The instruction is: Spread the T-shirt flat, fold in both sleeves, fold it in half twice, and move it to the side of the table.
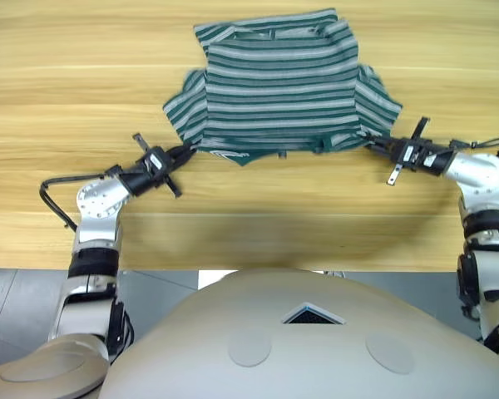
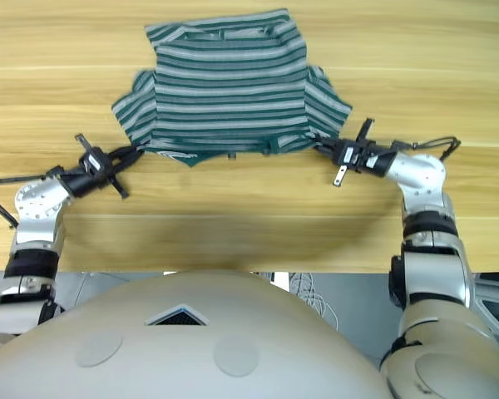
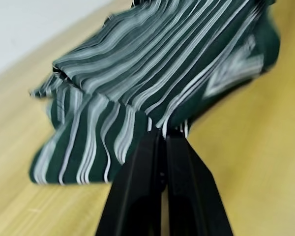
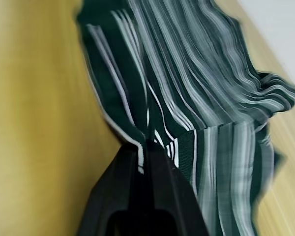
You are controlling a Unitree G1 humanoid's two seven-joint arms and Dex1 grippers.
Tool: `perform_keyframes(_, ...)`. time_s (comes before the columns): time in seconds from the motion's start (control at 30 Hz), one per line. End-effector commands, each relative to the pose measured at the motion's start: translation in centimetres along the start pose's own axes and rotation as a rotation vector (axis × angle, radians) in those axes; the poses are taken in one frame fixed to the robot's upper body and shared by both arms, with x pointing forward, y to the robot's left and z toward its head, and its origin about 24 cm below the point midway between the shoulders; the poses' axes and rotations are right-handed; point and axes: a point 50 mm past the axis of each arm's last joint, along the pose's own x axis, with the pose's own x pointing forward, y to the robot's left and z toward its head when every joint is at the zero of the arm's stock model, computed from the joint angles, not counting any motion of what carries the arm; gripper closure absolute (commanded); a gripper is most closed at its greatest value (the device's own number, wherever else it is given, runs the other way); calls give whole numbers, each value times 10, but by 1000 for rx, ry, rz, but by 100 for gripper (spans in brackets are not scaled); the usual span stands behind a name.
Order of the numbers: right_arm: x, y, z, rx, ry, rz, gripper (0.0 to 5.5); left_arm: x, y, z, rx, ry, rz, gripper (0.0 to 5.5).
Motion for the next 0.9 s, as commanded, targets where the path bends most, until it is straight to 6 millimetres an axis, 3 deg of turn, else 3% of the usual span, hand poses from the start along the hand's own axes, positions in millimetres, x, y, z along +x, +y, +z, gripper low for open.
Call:
perform_keyframes(0.03,-2,12,0,-24,31,80,547,-3,-21,-12,7,93,-85,550)
perform_keyframes(0.17,-3,32,10,-53,15,198,547,-2,-28,-9,55,98,-118,550)
perform_keyframes(0.4,-7,42,25,-50,8,295,547,-18,-47,1,87,128,-210,550)
perform_keyframes(0.53,-19,43,29,6,13,350,464,-39,-63,9,63,192,-327,550)
perform_keyframes(0.7,-27,43,35,49,-17,376,382,-54,-62,12,77,268,-395,550)
perform_keyframes(0.9,-45,41,37,108,-50,407,289,-63,-46,12,133,325,-392,550)
